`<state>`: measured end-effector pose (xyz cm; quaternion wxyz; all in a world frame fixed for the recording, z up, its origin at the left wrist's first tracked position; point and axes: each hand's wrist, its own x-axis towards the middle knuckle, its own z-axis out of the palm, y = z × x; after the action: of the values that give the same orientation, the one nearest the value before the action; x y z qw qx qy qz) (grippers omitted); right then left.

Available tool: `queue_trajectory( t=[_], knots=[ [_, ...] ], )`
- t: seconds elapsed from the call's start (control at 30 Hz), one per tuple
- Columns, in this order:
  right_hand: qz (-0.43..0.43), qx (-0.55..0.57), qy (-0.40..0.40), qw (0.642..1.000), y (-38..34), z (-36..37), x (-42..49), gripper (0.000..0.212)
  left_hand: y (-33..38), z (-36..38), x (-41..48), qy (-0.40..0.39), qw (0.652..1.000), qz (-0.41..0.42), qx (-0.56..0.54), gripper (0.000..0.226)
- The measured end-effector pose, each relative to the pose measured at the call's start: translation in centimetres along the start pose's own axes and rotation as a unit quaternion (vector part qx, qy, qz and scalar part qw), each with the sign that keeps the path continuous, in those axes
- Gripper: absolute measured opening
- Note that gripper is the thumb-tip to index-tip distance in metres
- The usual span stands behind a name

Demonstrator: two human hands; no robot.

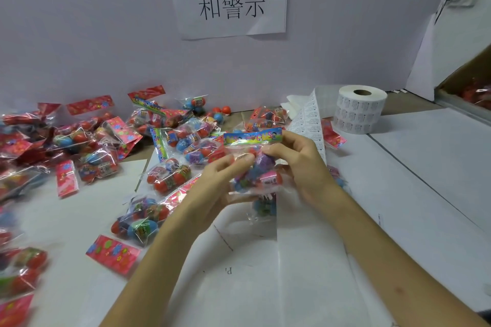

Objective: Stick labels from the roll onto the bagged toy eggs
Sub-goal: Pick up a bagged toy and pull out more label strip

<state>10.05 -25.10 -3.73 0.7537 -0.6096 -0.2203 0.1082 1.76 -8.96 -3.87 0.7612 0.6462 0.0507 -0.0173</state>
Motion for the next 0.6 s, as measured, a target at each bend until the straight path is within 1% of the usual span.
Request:
queue_trajectory(
  t=[0.07, 0.17, 0.2, 0.27, 0.33, 0.5, 0.6],
  knots=[
    [0.0, -0.001, 0.011, 1.0, -0.08, -0.3, 0.17, 0.027, -0.19, 0.14, 0.08, -0.017, 1.0, 0.007, -0.019, 0.048],
    [-0.002, -0.021, -0.007, 1.0, -0.23, -0.36, 0.01, 0.019, -0.47, 0.25, 0.26, 0.016, 0.999, 0.039, -0.015, 0.04],
    [0.0, -0.026, -0.02, 0.999, -0.2, -0.34, -0.05, 0.016, -0.51, 0.18, 0.29, 0.028, 0.999, 0.044, -0.013, 0.041],
    [0.007, -0.037, -0.041, 0.998, -0.22, -0.17, -0.21, 0.014, -0.49, 0.0, 0.33, 0.053, 0.998, 0.044, -0.007, 0.049],
    [0.017, -0.044, -0.046, 0.998, -0.28, -0.02, -0.33, 0.023, -0.33, -0.11, 0.36, 0.066, 0.997, 0.037, 0.011, 0.057],
    [0.027, -0.067, -0.013, 0.997, -0.32, 0.02, -0.25, 0.015, -0.32, -0.17, 0.3, 0.055, 0.998, 0.022, 0.024, 0.06],
    [0.018, -0.078, -0.004, 0.997, -0.32, -0.24, -0.15, 0.01, -0.39, -0.08, 0.31, 0.031, 0.999, 0.01, 0.015, 0.052]
  ],
)
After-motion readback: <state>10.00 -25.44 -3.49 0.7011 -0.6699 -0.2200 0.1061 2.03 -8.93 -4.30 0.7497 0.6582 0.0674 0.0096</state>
